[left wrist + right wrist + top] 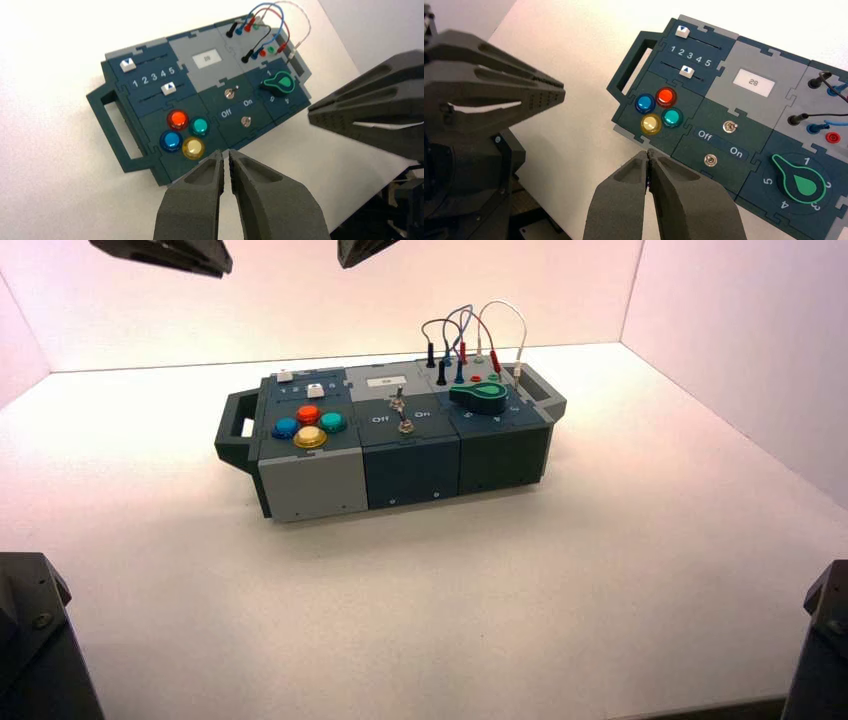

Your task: Move the right gripper to the left.

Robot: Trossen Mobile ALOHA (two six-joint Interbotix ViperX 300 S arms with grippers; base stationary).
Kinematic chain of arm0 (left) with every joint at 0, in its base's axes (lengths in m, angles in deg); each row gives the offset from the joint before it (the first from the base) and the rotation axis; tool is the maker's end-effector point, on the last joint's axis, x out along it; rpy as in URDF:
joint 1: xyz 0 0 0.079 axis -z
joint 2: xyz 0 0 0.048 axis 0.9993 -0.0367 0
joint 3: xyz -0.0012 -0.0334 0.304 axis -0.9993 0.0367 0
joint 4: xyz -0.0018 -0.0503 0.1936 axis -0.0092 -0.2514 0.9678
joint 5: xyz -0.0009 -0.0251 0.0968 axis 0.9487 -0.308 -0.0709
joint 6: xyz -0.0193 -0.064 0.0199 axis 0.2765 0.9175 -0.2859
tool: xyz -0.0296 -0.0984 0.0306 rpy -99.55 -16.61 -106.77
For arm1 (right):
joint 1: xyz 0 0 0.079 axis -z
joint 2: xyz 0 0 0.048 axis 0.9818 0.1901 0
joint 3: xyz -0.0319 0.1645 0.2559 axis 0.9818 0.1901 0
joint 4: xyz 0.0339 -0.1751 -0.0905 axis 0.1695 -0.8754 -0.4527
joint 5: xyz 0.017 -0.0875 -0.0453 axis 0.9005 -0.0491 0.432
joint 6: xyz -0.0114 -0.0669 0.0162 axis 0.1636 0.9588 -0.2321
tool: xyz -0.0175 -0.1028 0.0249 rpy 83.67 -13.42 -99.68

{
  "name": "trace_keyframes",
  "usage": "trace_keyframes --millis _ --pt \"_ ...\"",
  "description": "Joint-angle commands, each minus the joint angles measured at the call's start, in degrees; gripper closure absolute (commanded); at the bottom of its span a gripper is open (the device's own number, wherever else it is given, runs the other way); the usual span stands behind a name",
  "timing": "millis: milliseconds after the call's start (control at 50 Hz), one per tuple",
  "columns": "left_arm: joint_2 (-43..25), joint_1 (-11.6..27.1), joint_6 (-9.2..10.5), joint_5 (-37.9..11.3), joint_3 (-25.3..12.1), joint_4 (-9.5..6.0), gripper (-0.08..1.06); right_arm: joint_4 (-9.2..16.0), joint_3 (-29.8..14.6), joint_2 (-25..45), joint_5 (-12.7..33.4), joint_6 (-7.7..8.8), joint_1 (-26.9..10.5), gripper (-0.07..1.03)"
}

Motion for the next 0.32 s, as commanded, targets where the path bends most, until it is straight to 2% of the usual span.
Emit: trace_keyframes --millis 20,320 --pt "0.5 -0.4 0.62 0.3 0.0 -0.09 0.9 0.2 -1.5 -0.7 -0.5 -0.35 -0.3 0.98" --pt "0.7 -0.4 0.62 0.3 -0.3 -0.09 0.9 0.2 -1.6 -0.6 -0.5 -0.18 -0.4 0.98"
